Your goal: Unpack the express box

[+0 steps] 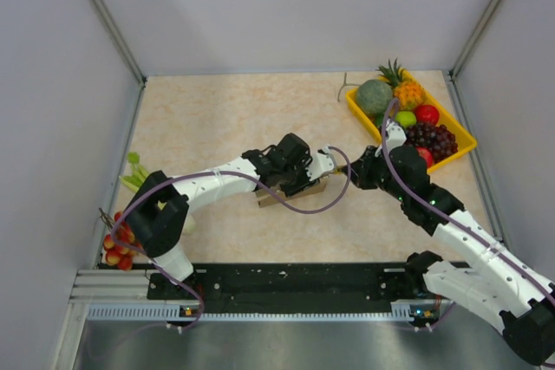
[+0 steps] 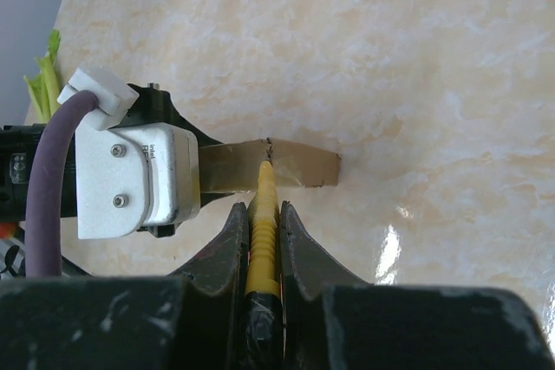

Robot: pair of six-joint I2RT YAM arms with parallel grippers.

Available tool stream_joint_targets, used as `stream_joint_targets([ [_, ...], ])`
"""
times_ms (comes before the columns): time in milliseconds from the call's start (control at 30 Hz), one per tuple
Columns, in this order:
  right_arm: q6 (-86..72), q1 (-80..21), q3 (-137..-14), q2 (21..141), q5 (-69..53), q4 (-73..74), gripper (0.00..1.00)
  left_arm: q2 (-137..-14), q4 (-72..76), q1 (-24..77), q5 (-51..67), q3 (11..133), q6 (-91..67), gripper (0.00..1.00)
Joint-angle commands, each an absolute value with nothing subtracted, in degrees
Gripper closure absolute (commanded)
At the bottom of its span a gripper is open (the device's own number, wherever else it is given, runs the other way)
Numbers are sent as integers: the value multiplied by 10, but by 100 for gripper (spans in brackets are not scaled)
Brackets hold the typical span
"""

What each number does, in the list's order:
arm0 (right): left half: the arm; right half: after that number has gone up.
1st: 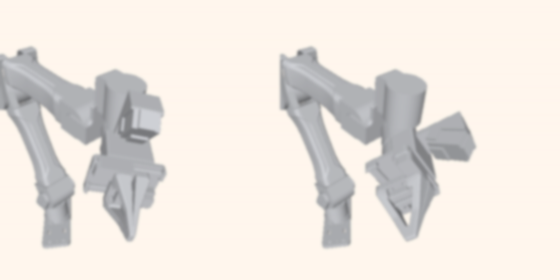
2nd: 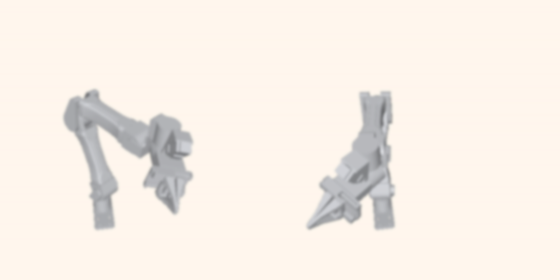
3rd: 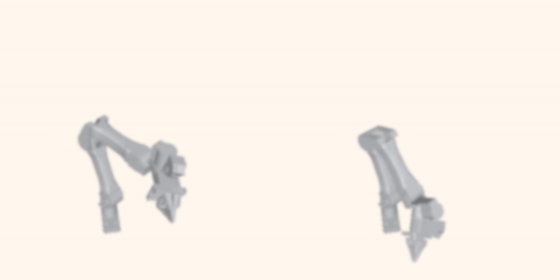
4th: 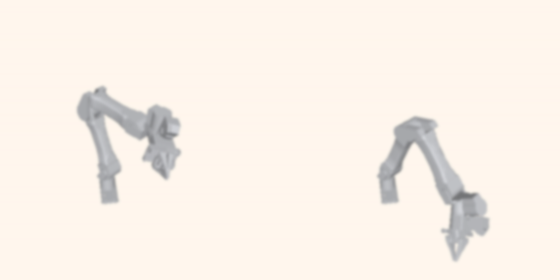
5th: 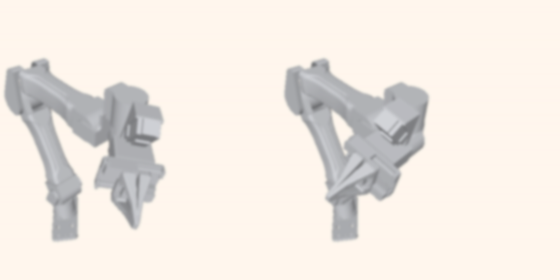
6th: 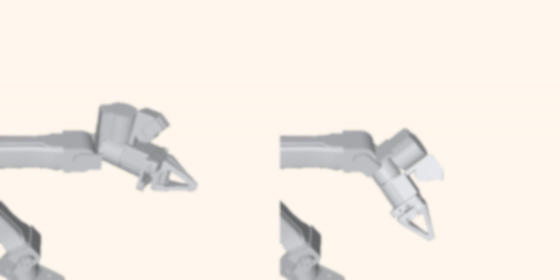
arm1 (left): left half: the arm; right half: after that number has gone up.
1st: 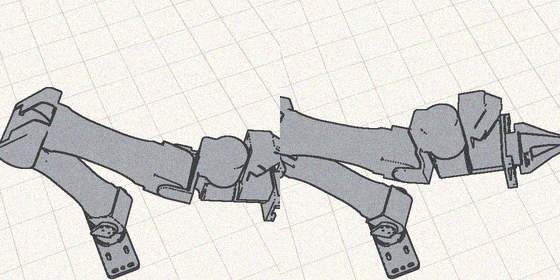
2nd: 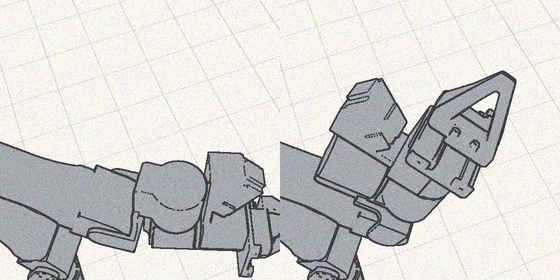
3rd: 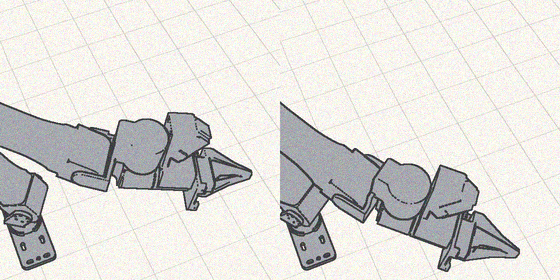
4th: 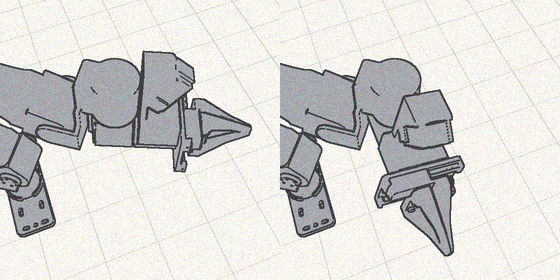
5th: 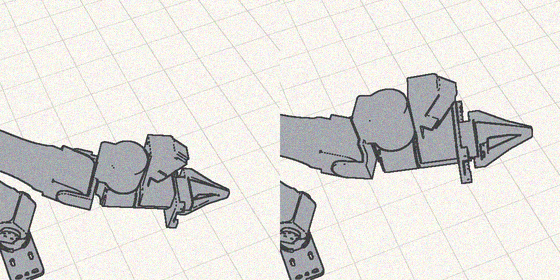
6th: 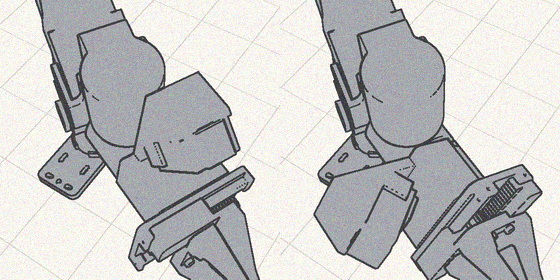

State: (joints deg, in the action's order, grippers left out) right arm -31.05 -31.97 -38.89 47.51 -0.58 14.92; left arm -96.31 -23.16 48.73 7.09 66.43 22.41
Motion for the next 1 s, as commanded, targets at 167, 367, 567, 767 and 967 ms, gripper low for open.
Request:
stream_joint_targets([
  [167, -300, -315, -426, 485, 25, 108, 100, -1011, -260, 483, 83, 639, 215, 56],
  [367, -298, -315, -434, 508, 13, 91, 100, -1014, -258, 483, 86, 641, 214, 57],
  [567, -299, -315, -425, 515, 6, 91, 100, -1014, -256, 483, 88, 639, 214, 57],
  [767, -298, -315, -405, 512, 2, 103, 100, -1013, -251, 483, 86, 635, 210, 58],
  [967, -303, -316, -386, 514, -38, 120, 100, -1020, -249, 476, 81, 635, 195, 62],
])
